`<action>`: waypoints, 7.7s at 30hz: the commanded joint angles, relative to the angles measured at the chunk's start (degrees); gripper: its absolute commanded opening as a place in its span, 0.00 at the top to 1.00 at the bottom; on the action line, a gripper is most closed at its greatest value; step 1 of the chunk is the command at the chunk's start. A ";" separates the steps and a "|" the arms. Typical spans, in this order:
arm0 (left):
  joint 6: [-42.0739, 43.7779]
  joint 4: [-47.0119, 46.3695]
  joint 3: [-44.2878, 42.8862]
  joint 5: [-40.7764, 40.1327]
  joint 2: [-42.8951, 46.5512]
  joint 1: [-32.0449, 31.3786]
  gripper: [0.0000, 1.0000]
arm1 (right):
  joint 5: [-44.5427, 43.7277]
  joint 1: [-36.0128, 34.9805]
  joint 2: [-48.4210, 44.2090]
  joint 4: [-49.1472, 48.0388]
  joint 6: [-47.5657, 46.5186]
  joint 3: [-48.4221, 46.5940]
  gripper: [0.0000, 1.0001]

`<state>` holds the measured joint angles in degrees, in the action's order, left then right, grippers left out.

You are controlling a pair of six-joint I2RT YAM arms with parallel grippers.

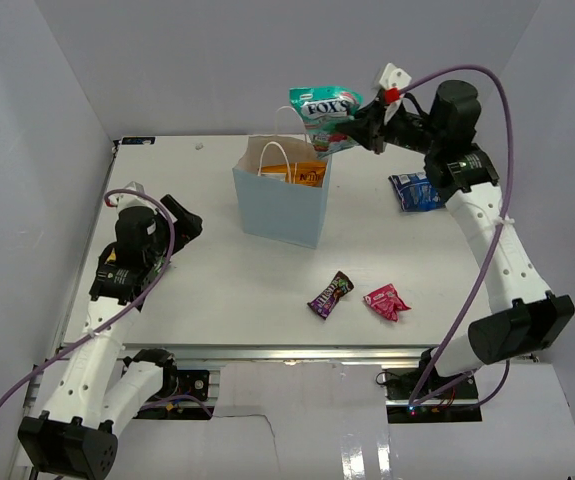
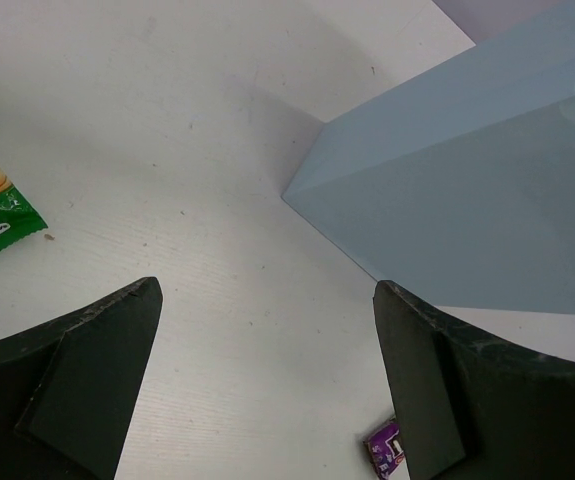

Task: Place the snacks into the paper bag

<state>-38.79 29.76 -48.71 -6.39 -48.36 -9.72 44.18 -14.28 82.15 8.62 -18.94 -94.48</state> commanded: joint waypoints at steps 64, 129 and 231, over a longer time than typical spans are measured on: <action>-3.77 18.23 -11.93 -5.46 -19.20 16.91 0.02 | -17.13 -8.41 10.32 23.54 -13.76 -13.99 0.14; 3.19 -17.36 14.79 34.89 -35.58 44.69 0.02 | 10.48 2.51 -14.74 29.17 -22.89 26.36 0.12; 1.79 -28.09 13.38 72.93 -0.69 10.68 1.00 | -10.17 -38.89 18.31 20.91 -14.28 3.95 0.40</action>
<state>-36.12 2.59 -32.84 64.40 -50.78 1.26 31.03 -52.95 101.21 29.17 -32.38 -88.71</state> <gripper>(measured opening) 0.139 0.629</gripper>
